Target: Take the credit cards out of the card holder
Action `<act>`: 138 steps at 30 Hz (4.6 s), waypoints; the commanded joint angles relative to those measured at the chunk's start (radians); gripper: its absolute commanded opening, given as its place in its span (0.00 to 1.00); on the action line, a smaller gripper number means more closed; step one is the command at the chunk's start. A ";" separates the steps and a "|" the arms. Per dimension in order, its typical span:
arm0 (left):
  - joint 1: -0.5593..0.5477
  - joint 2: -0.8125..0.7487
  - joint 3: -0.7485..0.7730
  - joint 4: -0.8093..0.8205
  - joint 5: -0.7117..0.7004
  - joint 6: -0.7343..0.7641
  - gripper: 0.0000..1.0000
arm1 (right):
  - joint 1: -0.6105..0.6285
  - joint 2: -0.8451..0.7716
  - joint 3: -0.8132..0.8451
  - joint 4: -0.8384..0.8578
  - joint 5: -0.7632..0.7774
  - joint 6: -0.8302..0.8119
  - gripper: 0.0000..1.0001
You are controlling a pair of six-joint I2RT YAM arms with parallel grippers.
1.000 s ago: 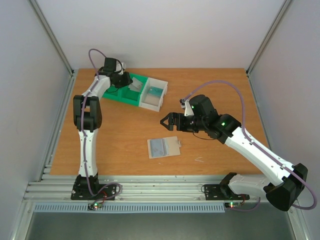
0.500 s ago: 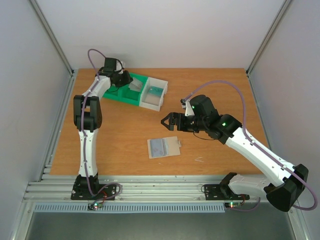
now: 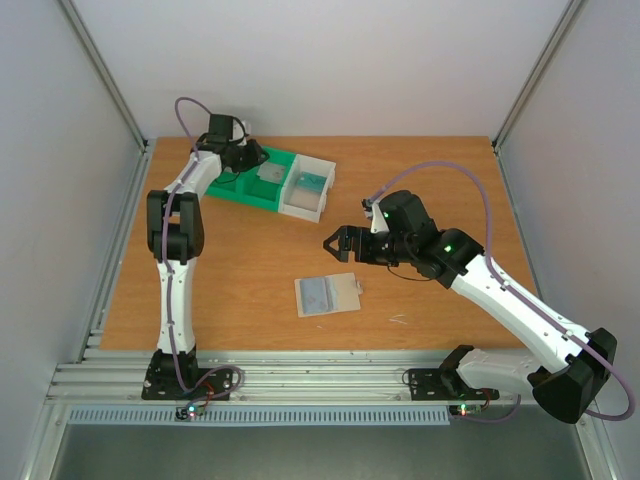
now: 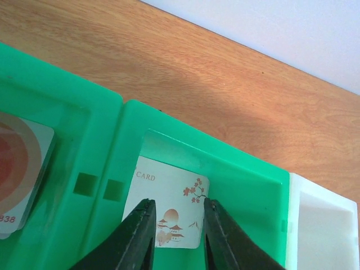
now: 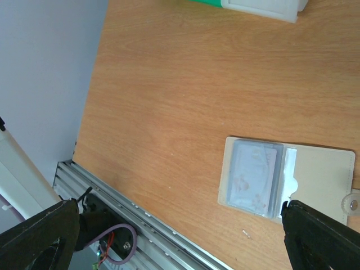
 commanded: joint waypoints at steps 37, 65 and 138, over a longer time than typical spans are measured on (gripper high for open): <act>-0.212 -0.914 -0.915 -0.132 0.102 -0.080 0.58 | 0.005 0.028 -0.255 0.107 0.004 -0.102 0.41; -0.292 -1.076 -1.392 0.315 0.250 -0.359 0.53 | 0.007 0.468 -0.311 0.437 -0.147 0.034 0.33; -0.450 -0.701 -1.438 0.725 0.329 -0.491 0.57 | 0.080 0.525 -0.495 0.605 0.040 0.041 0.08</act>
